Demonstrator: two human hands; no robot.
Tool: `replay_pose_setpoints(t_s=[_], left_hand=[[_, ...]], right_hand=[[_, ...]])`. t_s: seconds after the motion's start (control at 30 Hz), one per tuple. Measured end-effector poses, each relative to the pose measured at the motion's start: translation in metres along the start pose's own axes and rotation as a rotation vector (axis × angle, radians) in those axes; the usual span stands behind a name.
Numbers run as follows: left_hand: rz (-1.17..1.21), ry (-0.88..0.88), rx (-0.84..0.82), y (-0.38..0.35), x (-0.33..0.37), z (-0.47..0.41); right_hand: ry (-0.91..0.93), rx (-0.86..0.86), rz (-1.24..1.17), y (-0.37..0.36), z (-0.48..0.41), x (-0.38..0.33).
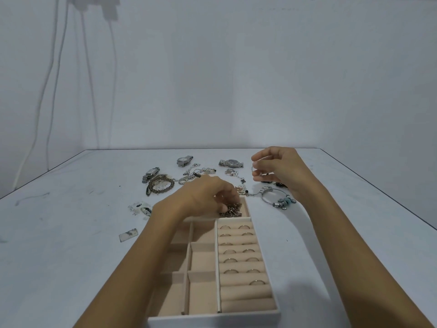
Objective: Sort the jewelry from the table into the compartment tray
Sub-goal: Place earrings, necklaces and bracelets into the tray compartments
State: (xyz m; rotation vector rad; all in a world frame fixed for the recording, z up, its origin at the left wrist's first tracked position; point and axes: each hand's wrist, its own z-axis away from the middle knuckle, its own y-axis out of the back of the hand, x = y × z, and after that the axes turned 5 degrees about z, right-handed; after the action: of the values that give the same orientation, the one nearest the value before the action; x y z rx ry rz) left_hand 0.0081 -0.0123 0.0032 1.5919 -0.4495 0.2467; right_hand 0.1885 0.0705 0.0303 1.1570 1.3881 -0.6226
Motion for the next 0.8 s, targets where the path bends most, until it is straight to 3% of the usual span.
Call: replay_pose_setpoints(t_s=[0.27, 0.53, 0.63, 0.8], left_hand=[[-0.207, -0.115, -0.159, -0.006, 0.004, -0.003], [-0.225, -0.130, -0.097, -0.007, -0.001, -0.008], [-0.183, -0.129, -0.088, -0.007, -0.002, -0.006], [0.105, -0.095, 0.012, 0.015, -0.013, 0.010]], right_hand=[[0.002, -0.007, 0.026, -0.001, 0.001, -0.001], [0.008, -0.021, 0.046, -0.002, 0.000, 0.001], [0.012, -0.026, 0.053, -0.002, 0.000, 0.001], [0.026, -0.044, 0.072, -0.003, 0.001, -0.003]])
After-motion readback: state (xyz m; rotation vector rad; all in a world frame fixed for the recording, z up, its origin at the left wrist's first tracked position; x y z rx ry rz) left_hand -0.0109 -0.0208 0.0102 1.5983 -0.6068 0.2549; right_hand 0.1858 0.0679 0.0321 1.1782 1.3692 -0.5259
